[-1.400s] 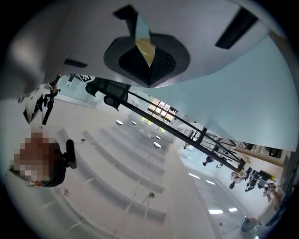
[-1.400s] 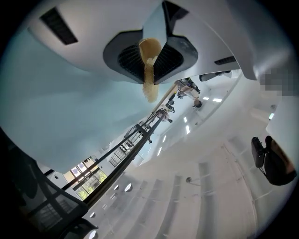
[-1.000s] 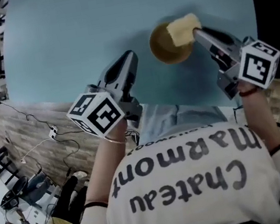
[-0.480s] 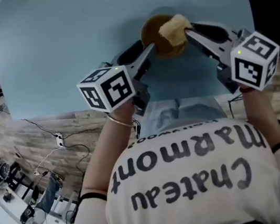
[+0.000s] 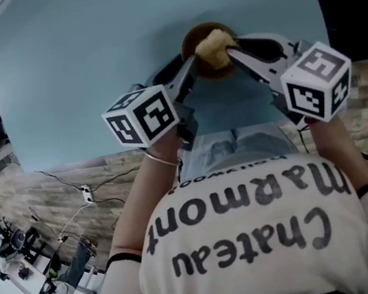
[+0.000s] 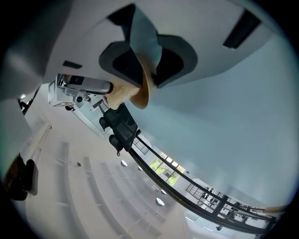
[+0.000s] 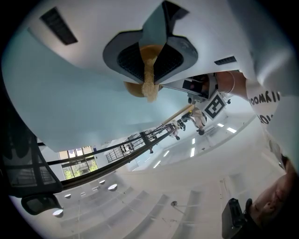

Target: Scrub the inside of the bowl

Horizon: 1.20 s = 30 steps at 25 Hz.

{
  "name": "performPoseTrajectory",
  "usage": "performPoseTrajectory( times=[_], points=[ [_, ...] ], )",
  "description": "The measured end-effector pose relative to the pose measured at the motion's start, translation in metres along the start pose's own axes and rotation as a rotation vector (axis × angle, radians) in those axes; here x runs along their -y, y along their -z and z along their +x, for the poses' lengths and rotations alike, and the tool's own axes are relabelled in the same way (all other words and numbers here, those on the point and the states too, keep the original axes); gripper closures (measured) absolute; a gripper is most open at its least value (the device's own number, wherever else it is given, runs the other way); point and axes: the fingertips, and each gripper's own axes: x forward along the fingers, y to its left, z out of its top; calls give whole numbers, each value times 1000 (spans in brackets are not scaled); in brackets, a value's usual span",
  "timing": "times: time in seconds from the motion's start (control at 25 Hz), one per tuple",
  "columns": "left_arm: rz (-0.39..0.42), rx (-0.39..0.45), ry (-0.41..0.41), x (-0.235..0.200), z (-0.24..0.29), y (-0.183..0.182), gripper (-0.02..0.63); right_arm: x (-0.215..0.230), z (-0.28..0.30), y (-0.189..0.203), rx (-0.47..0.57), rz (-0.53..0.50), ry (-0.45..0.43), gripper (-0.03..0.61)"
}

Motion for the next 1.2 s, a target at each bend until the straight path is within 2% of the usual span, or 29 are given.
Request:
performPoseTrajectory(
  times=[0.12, 0.32, 0.56, 0.72, 0.96, 1.2],
  points=[
    [64, 4, -47, 1, -2, -6, 568, -2, 4, 0, -3, -8, -2, 505],
    [115, 5, -104, 1, -2, -9, 578, 1, 6, 3, -32, -58, 6, 505],
    [232, 10, -158, 6, -9, -16, 578, -6, 13, -3, -34, -104, -11, 505],
    [272, 8, -175, 12, -11, -15, 578, -11, 15, -8, -22, -140, -23, 505],
    [315, 12, -215, 24, -12, -8, 585, -15, 6, -8, 5, -124, -50, 505],
    [359, 34, -251, 34, -16, 0, 584, -9, -3, -2, 28, -125, -36, 505]
  ],
)
